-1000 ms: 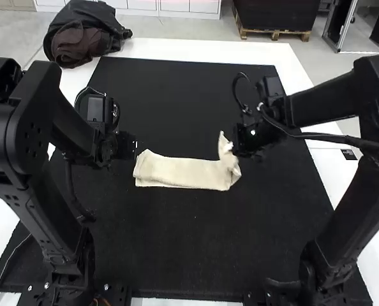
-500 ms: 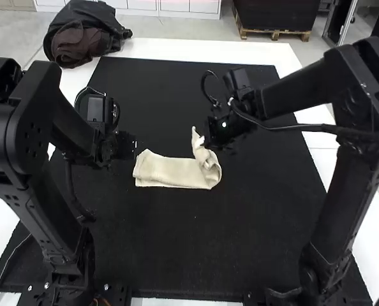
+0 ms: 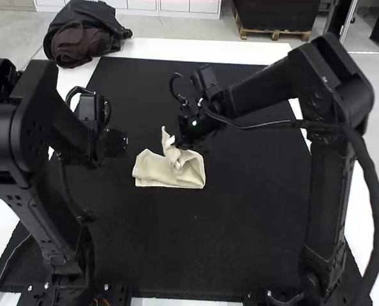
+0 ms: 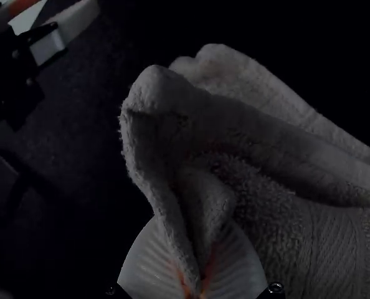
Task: Fold the towel.
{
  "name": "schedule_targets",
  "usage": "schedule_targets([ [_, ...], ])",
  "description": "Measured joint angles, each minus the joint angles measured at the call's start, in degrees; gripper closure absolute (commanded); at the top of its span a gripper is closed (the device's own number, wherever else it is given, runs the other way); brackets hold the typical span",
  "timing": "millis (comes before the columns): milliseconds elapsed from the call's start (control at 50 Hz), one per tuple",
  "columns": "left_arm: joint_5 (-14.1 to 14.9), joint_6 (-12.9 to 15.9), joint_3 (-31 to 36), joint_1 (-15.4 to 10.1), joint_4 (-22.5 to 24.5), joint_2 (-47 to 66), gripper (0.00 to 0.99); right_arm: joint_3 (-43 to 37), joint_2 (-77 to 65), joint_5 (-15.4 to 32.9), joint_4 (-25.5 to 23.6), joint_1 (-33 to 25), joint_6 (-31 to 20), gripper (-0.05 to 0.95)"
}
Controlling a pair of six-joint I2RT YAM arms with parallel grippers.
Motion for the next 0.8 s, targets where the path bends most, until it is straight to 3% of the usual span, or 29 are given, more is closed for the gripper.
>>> schedule_targets([
  [240, 0.0, 0.0, 0.0, 3.4, 0.3, 0.0, 0.025, 5.6, 5.4, 0.0, 0.0, 1.9, 0.5, 0.93],
  [580, 0.0, 0.0, 0.0, 3.5, 0.5, 0.0, 0.025, 12.9, 11.1, -0.4, -0.2, 4.7, 0.9, 0.91],
  [620, 0.0, 0.0, 0.0, 3.5, 0.5, 0.0, 0.025, 13.2, 11.4, -0.5, -0.2, 4.9, 1.1, 0.83],
  [720, 0.0, 0.0, 0.0, 3.5, 0.5, 0.0, 0.025, 13.7, 11.9, -0.7, -0.2, 5.6, 1.9, 0.37],
  [800, 0.0, 0.0, 0.0, 3.5, 0.6, 0.0, 0.025, 13.9, 11.9, -0.8, -0.3, 6.0, 1.9, 0.20],
])
